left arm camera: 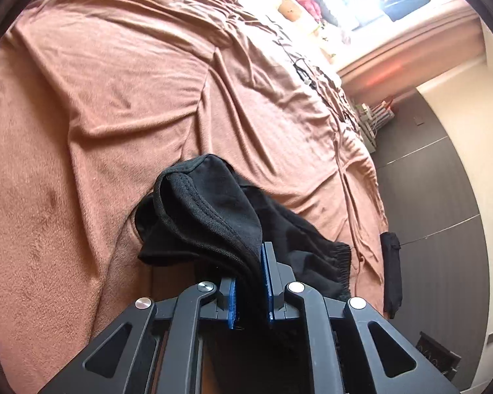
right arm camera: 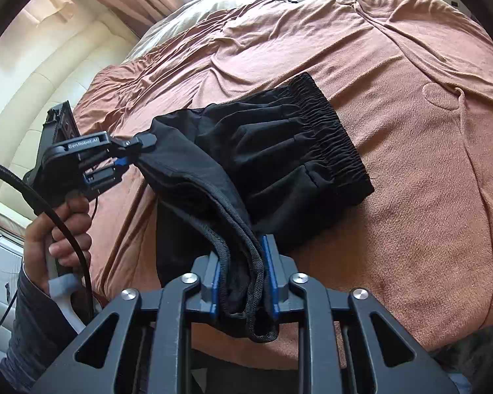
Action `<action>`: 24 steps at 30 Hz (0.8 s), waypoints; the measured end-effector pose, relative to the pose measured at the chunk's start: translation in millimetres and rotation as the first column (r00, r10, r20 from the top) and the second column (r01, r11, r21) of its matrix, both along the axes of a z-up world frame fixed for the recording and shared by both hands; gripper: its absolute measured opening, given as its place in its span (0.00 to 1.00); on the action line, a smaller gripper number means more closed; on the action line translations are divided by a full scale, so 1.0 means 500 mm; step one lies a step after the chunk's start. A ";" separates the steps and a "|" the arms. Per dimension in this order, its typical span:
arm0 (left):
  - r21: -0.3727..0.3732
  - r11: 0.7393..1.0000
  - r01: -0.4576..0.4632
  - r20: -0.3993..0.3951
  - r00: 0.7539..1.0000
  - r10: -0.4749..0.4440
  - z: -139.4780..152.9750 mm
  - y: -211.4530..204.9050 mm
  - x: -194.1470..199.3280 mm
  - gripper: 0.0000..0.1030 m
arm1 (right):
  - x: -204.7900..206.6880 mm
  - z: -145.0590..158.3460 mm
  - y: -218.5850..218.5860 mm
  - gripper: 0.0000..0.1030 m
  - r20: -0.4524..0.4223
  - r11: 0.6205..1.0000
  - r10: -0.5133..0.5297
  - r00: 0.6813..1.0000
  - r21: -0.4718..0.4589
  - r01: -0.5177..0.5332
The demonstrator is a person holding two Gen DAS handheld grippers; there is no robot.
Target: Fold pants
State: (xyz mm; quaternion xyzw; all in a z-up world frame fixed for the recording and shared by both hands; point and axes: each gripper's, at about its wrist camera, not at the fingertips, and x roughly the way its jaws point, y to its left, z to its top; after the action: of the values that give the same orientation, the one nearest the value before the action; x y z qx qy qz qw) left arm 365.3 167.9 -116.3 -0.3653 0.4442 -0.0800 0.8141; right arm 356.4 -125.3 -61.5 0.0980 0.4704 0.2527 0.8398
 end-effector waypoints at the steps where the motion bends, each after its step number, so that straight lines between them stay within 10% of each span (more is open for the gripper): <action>1: 0.000 1.000 0.009 0.012 1.000 -0.009 0.011 -0.003 0.005 0.14 | -0.005 0.001 -0.004 0.11 0.006 1.000 0.005 1.000 0.006 -0.005; 24: 0.134 0.963 0.233 0.023 0.971 -0.238 0.092 -0.222 0.171 0.14 | -0.055 -0.013 -0.125 0.06 0.040 0.991 -0.036 0.999 0.132 0.031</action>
State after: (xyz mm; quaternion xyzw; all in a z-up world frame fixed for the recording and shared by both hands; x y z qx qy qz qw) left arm 451.0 56.7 -70.2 -0.2545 0.4726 -0.1542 0.8295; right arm 329.1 -187.6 -67.9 0.1556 0.4331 0.2709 0.8455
